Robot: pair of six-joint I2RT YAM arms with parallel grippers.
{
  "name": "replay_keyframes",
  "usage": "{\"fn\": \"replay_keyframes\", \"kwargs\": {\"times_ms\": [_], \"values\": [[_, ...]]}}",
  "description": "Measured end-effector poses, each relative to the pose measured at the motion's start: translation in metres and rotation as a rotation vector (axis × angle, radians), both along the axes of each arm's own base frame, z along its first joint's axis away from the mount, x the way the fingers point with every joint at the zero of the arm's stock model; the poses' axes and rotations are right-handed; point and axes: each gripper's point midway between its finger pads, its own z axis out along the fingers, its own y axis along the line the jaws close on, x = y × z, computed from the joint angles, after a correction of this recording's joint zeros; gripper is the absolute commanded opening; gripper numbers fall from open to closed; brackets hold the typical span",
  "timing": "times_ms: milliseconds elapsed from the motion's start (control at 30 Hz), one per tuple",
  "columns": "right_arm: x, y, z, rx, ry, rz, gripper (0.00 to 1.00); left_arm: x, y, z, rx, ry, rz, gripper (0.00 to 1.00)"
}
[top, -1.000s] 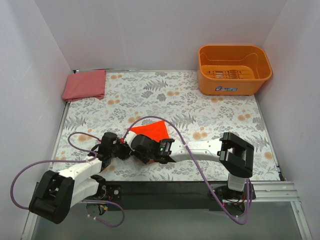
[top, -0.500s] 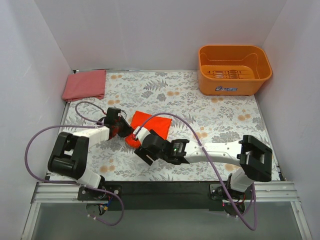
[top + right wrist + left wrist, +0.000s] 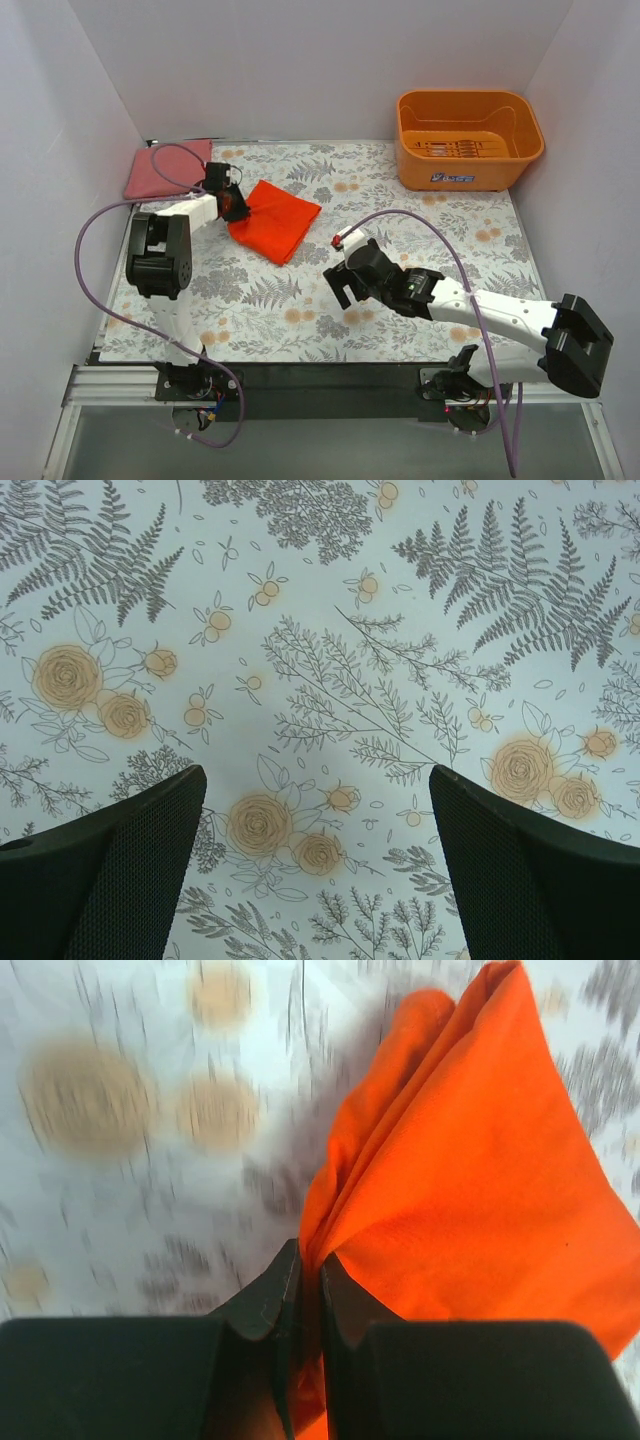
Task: Fold and stack the t-shirts
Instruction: Neatly place the folded tshirt to the corner
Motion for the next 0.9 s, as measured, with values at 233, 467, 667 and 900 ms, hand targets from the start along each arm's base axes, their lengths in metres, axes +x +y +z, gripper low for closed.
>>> {"fn": "replay_keyframes", "kwargs": {"times_ms": [233, 467, 667, 900], "values": [[0.008, -0.018, -0.007, 0.002, 0.056, -0.049, 0.98, 0.082, 0.029, 0.008, 0.103, -0.086, 0.01, 0.0], [0.008, -0.03, -0.03, -0.028, 0.178, -0.072, 0.98, 0.142, 0.075, 0.012, 0.168, -0.153, 0.058, 0.0], [0.011, -0.025, -0.033, -0.036, 0.25, -0.069, 0.95, 0.176, 0.116, 0.023, 0.203, -0.218, 0.107, 0.0], [0.01, -0.02, -0.035, -0.051, 0.313, -0.06, 0.93, 0.193, 0.151, 0.043, 0.209, -0.278, 0.114, 0.0]]}}
